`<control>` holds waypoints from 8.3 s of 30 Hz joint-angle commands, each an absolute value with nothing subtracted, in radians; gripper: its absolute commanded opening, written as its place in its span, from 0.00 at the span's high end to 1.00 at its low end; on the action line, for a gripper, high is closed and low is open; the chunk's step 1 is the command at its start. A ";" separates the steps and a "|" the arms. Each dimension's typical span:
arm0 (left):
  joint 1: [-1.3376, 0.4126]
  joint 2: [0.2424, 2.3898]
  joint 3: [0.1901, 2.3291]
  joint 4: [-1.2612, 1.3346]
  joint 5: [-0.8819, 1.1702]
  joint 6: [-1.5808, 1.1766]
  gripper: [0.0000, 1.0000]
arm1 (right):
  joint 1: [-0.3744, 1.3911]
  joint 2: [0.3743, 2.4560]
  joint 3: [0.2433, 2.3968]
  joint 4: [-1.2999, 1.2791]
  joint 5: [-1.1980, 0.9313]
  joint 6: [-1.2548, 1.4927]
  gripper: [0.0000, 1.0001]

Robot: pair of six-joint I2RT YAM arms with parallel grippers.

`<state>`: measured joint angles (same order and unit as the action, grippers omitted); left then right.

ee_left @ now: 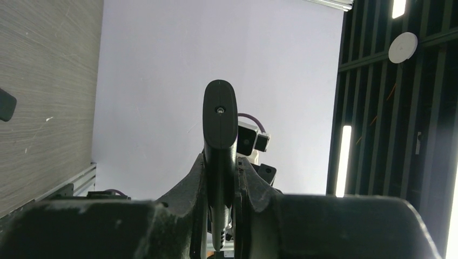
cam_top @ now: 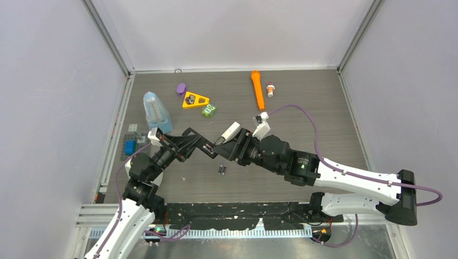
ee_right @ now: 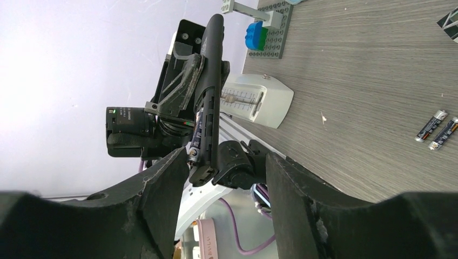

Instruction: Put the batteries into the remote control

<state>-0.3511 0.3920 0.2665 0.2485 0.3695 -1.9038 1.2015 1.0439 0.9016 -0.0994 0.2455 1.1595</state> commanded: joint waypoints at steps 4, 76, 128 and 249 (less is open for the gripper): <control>-0.348 0.380 0.325 0.300 0.390 -1.922 1.00 | 1.205 1.075 0.940 -0.171 0.280 1.173 0.41; -0.327 0.463 0.465 -0.059 0.492 -1.044 1.00 | 0.734 1.600 1.038 -0.782 0.054 -0.283 0.10; -0.316 0.410 0.255 0.306 0.369 -1.107 1.00 | 1.095 1.236 1.217 -0.526 -0.055 0.488 0.57; -0.316 0.308 0.652 -0.606 -0.071 -0.885 1.00 | 1.008 1.363 0.936 -0.579 0.221 -0.302 0.54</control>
<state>-0.3202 0.3061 0.6373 -0.6621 -0.0505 -0.9066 1.0042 1.3941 0.8913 -0.5560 0.2337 0.0757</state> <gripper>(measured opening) 0.159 0.442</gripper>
